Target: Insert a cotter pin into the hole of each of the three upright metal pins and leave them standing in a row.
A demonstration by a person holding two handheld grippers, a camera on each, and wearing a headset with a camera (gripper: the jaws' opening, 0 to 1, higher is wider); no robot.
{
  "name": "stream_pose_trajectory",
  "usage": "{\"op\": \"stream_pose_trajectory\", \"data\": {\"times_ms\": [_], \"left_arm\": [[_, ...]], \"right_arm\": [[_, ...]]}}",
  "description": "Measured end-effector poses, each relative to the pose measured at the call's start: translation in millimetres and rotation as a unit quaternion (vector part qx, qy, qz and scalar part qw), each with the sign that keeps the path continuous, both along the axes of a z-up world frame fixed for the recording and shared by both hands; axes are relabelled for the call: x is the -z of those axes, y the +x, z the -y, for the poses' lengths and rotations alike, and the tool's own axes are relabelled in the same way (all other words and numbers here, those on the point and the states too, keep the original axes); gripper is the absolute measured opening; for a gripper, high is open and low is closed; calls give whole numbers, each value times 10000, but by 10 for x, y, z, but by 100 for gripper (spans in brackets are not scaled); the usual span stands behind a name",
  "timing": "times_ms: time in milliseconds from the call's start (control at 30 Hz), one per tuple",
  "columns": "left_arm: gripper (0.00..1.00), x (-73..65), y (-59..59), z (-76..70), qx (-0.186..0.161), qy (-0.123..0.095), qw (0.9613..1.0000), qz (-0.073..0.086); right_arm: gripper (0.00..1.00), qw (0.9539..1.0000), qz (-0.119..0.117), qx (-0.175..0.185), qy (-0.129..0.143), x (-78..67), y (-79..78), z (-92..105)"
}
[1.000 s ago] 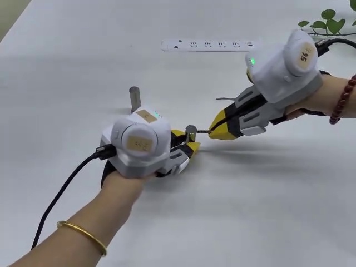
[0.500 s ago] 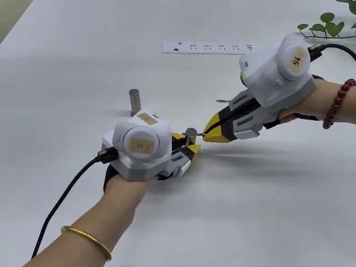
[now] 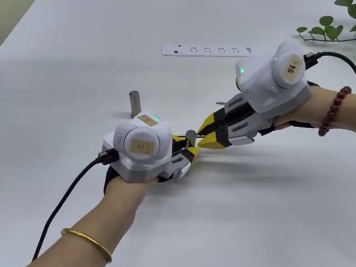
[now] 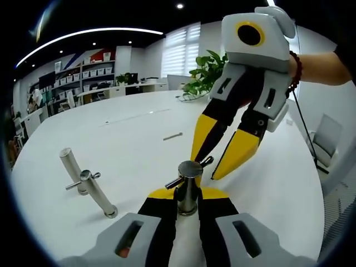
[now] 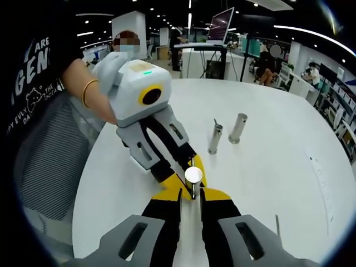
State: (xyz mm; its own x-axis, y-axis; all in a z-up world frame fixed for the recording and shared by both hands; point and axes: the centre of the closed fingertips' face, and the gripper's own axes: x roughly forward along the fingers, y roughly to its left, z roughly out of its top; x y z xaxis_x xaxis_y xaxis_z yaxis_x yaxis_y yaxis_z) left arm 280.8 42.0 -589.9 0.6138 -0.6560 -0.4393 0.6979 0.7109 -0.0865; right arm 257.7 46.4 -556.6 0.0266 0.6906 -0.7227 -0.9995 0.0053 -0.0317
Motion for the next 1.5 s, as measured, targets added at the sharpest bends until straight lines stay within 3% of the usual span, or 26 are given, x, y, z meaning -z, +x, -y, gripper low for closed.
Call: {"op": "stream_pose_trajectory", "data": {"times_ms": [600,1500], "left_arm": [[11,12,-2,6,-16,-21,10000,-32],[11,15,-21,23,-62,-97,9998,-134]], "right_arm": [[0,9997,179,184,-21,-16,15,107],[0,9989,442,-125,-101,-9,1,20]]}}
